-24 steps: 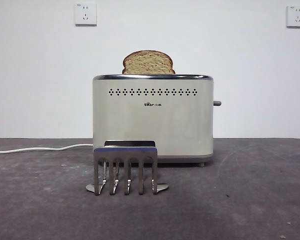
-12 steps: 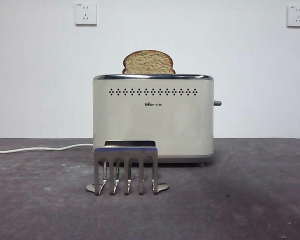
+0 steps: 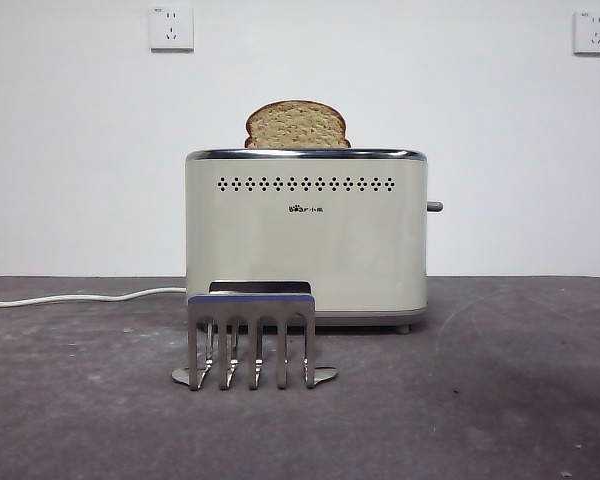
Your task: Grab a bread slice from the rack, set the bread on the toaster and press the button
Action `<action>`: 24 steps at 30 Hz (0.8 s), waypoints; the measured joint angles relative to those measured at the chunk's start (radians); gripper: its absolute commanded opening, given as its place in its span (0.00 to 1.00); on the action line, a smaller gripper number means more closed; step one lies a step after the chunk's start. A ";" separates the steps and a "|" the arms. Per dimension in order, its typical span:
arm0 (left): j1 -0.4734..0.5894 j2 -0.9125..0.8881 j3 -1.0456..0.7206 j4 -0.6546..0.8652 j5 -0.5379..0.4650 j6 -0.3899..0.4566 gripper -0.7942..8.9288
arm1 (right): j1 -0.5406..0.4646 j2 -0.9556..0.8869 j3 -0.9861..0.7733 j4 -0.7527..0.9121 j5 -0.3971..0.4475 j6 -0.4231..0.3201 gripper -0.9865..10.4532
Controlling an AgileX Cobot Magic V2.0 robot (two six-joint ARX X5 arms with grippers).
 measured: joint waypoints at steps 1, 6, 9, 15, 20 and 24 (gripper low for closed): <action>0.000 0.000 0.000 0.000 0.000 0.000 0.08 | 0.000 -0.003 -0.010 0.000 0.000 0.003 0.09; 0.000 0.000 0.000 0.000 0.000 0.000 0.08 | 0.000 -0.005 -0.021 -0.019 0.004 0.011 0.09; 0.000 0.000 0.000 0.000 0.000 0.000 0.08 | 0.000 -0.005 -0.021 -0.019 0.004 0.016 0.09; 0.000 0.000 0.000 0.000 0.000 0.000 0.08 | 0.000 -0.005 -0.021 -0.019 0.004 0.018 0.09; 0.000 0.000 0.000 0.000 0.000 0.000 0.08 | 0.000 -0.005 -0.021 -0.019 0.004 0.019 0.09; 0.000 0.000 0.000 0.000 0.000 0.000 0.08 | 0.000 -0.005 -0.021 -0.019 0.004 0.019 0.09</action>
